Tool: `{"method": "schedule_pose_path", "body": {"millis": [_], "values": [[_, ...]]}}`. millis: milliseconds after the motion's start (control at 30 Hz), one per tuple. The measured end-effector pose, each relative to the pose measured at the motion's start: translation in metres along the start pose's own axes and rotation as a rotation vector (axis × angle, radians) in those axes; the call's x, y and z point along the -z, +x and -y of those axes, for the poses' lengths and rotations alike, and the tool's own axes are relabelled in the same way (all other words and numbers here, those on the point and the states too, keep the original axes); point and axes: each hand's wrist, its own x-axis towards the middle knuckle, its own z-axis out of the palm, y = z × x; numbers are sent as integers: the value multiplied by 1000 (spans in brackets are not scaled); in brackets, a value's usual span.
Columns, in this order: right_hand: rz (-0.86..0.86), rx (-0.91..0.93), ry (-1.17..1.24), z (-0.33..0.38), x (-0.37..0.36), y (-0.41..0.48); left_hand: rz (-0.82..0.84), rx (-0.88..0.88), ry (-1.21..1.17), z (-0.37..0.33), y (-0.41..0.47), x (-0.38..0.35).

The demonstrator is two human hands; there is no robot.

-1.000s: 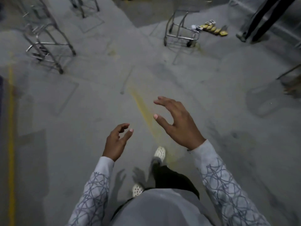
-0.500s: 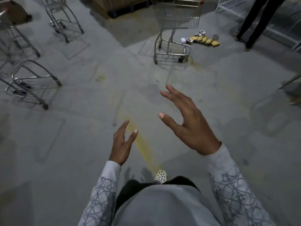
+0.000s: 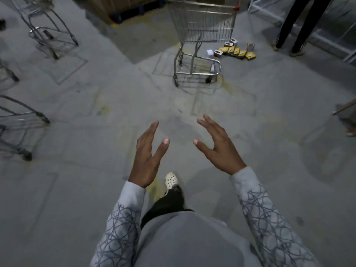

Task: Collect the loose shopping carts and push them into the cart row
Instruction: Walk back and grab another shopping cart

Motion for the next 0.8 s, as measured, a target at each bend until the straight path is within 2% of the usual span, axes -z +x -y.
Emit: {"method": "schedule_pose_path", "body": {"millis": [167, 333, 500, 667, 800], "values": [[71, -224, 44, -56, -33, 102, 14, -137, -81, -39, 134, 24], [174, -482, 152, -92, -59, 176, 69, -292, -123, -99, 232, 55], [204, -591, 217, -124, -66, 260, 95, -389, -229, -120, 321, 63], [247, -590, 209, -157, -78, 373, 96, -279, -214, -65, 451, 28], [280, -503, 245, -171, -64, 486, 114, 35, -224, 9, 571, -12]]}}
